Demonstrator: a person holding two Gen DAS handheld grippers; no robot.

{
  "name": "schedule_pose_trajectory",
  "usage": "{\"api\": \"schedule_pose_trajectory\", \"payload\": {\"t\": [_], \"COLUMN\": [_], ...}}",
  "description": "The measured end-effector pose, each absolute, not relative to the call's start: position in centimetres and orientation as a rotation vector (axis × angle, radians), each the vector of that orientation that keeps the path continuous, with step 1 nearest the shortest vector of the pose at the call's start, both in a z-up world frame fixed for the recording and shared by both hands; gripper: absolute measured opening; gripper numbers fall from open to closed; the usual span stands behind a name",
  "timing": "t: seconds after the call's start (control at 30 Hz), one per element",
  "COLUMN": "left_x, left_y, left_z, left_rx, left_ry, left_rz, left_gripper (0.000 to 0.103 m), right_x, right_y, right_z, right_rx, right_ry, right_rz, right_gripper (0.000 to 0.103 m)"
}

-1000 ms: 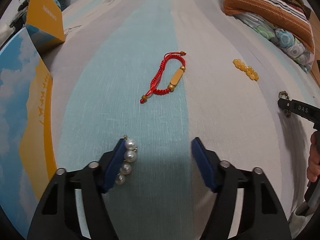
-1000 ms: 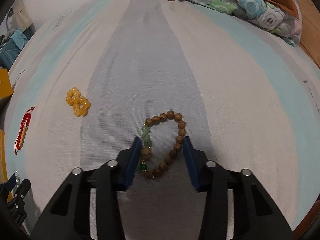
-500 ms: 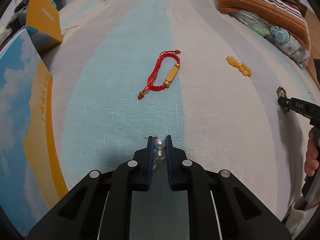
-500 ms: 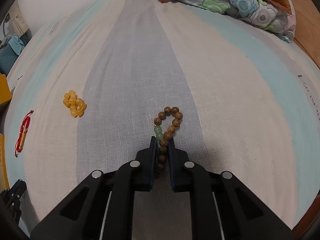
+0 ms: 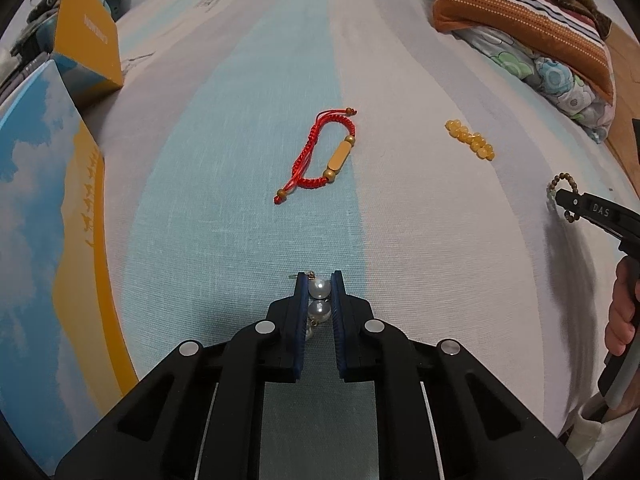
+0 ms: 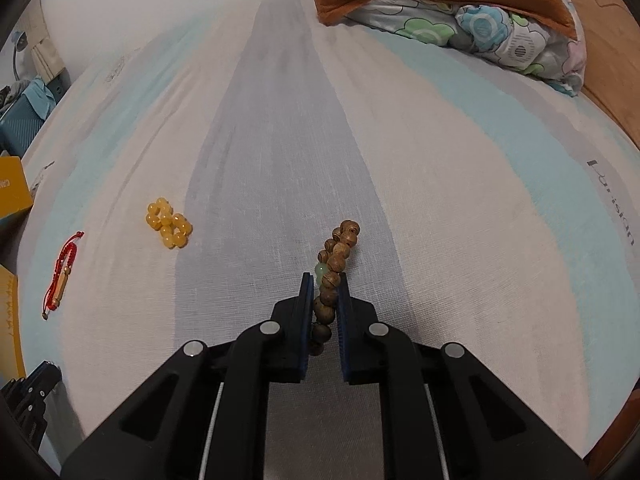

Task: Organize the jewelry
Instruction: 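Grasp the pearl strand with the left tool while the right tool grasps the wooden bead bracelet, then carry the pearl strand and wooden bracelet in both tools over the white box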

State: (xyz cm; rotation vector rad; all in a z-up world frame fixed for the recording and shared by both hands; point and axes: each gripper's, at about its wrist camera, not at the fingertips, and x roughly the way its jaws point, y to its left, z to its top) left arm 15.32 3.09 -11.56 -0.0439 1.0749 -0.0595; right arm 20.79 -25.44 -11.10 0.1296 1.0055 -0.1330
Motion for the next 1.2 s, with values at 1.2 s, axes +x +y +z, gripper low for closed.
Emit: {"api": "schedule_pose_trajectory", "payload": {"t": [1.2], "left_x": [13.8], "left_y": [2.3], "left_z": [-6.3], "left_rx": [-0.042], "left_ry": [0.986], "left_rz": [-0.093], "left_gripper": [0.011], "right_x": [19.1], "right_y": [-23.3], "right_z": [-7.4], "right_rx": [0.093], "right_ry": [0.925], "right_rz": [-0.087], "right_gripper": [0.01]}}
